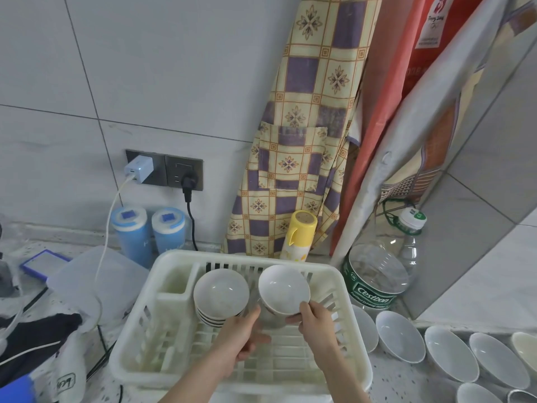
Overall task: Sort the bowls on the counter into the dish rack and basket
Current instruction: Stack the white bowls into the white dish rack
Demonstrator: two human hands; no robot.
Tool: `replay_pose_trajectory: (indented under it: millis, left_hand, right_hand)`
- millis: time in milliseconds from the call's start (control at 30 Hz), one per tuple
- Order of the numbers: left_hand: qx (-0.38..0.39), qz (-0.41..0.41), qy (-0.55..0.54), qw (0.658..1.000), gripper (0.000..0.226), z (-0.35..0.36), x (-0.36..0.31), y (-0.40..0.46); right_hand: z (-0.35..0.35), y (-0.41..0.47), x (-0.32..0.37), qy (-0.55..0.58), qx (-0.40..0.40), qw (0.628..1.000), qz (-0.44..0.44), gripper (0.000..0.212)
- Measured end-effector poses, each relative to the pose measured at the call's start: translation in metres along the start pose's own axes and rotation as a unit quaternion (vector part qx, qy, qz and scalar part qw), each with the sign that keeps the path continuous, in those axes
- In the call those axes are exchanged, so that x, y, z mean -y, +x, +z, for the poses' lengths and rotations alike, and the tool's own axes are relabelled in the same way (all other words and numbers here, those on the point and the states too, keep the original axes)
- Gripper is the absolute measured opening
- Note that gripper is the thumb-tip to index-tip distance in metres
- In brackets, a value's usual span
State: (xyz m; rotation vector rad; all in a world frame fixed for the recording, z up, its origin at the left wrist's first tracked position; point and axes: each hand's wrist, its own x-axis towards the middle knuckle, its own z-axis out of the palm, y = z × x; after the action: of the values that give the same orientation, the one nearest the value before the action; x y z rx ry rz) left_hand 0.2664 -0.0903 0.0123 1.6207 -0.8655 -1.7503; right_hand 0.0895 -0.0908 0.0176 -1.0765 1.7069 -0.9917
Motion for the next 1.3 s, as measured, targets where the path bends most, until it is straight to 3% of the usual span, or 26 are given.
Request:
replay_pose_trajectory:
  millis: [167, 467, 833, 1300]
  left_hand:
    - [-0.017, -0.047, 0.016, 0.999, 0.063, 0.0, 0.005, 0.002]
    - [-0.02, -0.038, -0.069, 0.997, 0.042, 0.009, 0.007, 0.004]
    - [-0.056, 0.024, -0.063, 0.996, 0.008, 0.014, 0.017, 0.01]
    - [-0.043, 0.009, -0.117, 0.992, 0.004, 0.017, 0.022, 0.014]
  right_hand:
    - [0.002, 0.001, -0.003, -0.032, 0.019, 0.999, 0.007, 0.03]
    - [0.007, 0.004, -0.008, -0.063, 0.041, 0.997, 0.025, 0.03]
    - [0.007, 0.005, -0.006, -0.028, 0.055, 0.996, 0.066, 0.024]
    - [0.005, 0.002, -0.005, -0.083, 0.044, 0.99, 0.109, 0.029]
